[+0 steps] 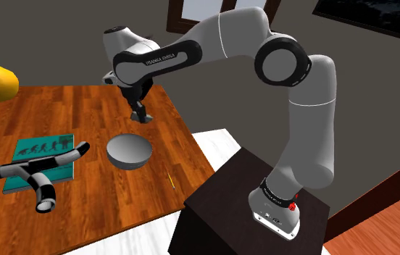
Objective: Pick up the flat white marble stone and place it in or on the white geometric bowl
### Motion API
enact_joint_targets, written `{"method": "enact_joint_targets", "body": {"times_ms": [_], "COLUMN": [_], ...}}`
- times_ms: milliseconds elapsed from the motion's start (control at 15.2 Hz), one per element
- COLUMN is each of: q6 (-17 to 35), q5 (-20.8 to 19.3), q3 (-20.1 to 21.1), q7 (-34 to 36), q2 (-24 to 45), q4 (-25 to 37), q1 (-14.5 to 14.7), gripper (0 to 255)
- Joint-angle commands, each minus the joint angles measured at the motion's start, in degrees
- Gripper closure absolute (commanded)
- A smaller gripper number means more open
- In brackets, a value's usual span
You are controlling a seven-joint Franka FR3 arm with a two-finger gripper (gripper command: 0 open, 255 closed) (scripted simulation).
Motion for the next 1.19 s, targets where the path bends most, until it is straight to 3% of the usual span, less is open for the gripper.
{"method": "enact_joint_targets", "body": {"times_ms": [0,330,1122], "q6": [0.02,-1.61,5.35], "q5": [0.09,0.35,-0.5], "q3": [0.69,2.55,2.13], "q7": [2.32,8.21,9.26], "q2": [-0.05,1.11,5.41], "q4": [-0.4,1.61,-1.13], "q1": [1.61,6.14,6.26], "gripper": [255,255,255]}}
